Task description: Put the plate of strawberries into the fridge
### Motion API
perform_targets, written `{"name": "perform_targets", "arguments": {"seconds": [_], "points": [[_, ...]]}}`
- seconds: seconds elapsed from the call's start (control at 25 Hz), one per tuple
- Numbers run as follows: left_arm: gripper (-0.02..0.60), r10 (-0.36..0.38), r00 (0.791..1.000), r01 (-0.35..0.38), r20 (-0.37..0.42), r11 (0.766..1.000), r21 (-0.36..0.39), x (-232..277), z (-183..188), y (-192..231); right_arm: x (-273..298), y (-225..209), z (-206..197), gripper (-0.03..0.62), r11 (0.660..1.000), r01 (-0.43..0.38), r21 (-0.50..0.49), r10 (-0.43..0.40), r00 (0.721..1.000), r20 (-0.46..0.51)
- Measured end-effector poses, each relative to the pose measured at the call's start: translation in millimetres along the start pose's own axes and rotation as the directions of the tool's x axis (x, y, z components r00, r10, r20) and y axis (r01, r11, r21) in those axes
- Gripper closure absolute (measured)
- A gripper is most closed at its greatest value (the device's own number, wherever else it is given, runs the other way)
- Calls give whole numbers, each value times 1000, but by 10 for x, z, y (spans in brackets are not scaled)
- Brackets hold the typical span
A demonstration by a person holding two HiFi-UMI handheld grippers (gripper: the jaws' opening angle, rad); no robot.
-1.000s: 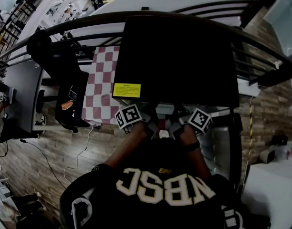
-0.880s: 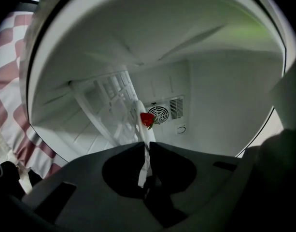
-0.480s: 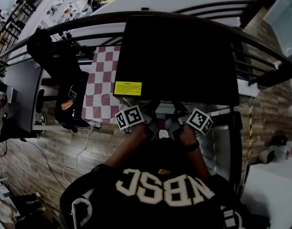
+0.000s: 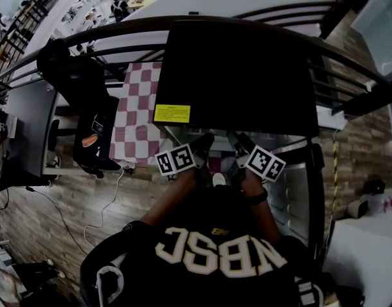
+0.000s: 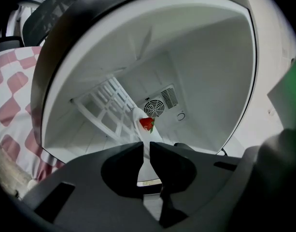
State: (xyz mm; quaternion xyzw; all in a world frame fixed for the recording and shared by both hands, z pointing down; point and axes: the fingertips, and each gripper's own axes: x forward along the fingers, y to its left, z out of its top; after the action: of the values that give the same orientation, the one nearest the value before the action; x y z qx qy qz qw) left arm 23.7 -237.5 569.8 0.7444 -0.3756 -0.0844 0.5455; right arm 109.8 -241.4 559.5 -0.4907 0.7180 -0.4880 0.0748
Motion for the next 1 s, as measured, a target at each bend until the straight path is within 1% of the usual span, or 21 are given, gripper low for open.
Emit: {"name": "perform_targets", "arguments": {"seconds": [0.16, 0.24, 0.32, 0.52, 0.72, 0.84, 0.92, 1.0], "points": [[541, 8, 1000, -9, 16, 999, 31, -64, -8, 11, -75, -89, -71, 316, 999, 43, -5, -44, 999, -10], [541, 4, 1000, -5, 25, 999, 32, -99, -7, 13, -118, -147, -96, 316, 997, 76, -28, -77, 997, -12], [541, -1, 1000, -1, 29, 999, 39, -143, -18, 6, -173, -169, -100, 316, 994, 93, -55, -93, 996, 0], [541, -18, 999, 15, 33, 996, 90, -261, -75, -70, -302, -117, -91, 318, 995, 86, -59, -83, 995, 51], [541, -54, 998, 47, 43, 988, 149, -377, -97, -173, -418, -16, -120, 318, 989, 91, -113, -81, 993, 90], [541, -87, 995, 75, 48, 976, 206, -444, -92, -279, -498, 105, -77, 319, 983, 72, -168, -51, 990, 130], [541, -123, 991, 107, 46, 959, 262, -481, -80, -394, -538, 241, -50, 321, 973, 44, -226, -9, 988, 152], [541, -163, 986, 143, 40, 940, 309, -510, -79, -501, -580, 391, -35, 330, 956, 32, -292, 20, 985, 172]]}}
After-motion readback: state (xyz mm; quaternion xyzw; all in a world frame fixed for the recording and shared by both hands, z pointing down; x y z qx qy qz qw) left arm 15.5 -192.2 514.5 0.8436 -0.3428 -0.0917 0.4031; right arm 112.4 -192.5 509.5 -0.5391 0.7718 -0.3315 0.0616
